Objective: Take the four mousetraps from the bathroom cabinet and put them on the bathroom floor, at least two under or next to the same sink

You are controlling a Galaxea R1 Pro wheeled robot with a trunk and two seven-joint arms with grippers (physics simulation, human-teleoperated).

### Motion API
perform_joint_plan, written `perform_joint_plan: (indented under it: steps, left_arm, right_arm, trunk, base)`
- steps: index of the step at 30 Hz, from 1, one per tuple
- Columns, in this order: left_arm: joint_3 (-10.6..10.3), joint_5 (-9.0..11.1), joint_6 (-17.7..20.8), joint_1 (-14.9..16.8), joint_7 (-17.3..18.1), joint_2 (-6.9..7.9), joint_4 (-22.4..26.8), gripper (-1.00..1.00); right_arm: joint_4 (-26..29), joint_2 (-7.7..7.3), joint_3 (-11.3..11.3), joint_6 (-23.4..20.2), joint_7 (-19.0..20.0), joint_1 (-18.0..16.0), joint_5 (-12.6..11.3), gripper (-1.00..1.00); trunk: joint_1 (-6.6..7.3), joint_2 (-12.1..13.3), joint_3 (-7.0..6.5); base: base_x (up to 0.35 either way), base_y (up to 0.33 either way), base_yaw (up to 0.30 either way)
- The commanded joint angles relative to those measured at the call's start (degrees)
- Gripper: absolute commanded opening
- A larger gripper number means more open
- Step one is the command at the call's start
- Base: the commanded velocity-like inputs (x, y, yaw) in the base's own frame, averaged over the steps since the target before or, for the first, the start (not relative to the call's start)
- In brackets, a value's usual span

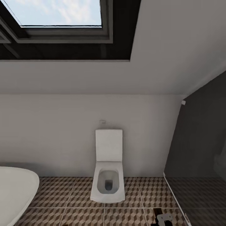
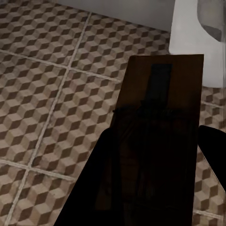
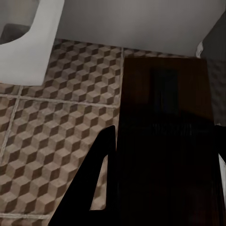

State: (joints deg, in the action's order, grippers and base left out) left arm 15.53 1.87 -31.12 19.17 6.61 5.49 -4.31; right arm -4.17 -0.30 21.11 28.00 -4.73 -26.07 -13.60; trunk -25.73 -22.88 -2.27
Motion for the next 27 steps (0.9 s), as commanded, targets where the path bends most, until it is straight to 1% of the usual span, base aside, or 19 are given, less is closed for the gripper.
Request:
perform_joint_plan:
  steps: [1, 8, 11, 27]
  left_arm:
    - [0.47, 0.22, -0.28, 0.08, 0.51, 0.05, -0.26, -1.0]
    - [0.46, 0.23, -0.33, 0.08, 0.51, 0.1, -0.26, -1.0]
    - [0.47, 0.23, -0.34, 0.08, 0.51, 0.28, -0.26, -1.0]
    - [0.53, 0.31, -0.26, 0.08, 0.37, 0.46, -0.22, -1.0]
  right_arm:
    - [-0.18, 0.04, 0.51, 0.3, 0.16, -0.07, -0.55, -1.0]
    - [-0.19, 0.02, 0.51, 0.3, 0.16, -0.09, -0.55, -1.0]
    - [-0.19, 0.02, 0.51, 0.3, 0.16, -0.07, -0.55, -1.0]
    - [-0.13, 0.0, 0.53, 0.29, 0.14, -0.05, -0.49, -1.0]
  trunk:
    - [-0.06, -0.04, 0.02]
    - [-0.06, -0.04, 0.02]
    - [-0.06, -0.04, 0.02]
    - [-0.06, -0.04, 0.02]
  base:
    - [0.315, -0.163, 0.0]
    - [0.304, -0.17, 0.0]
    - [0.188, -0.079, 0.0]
    - [0.018, -0.007, 0.0]
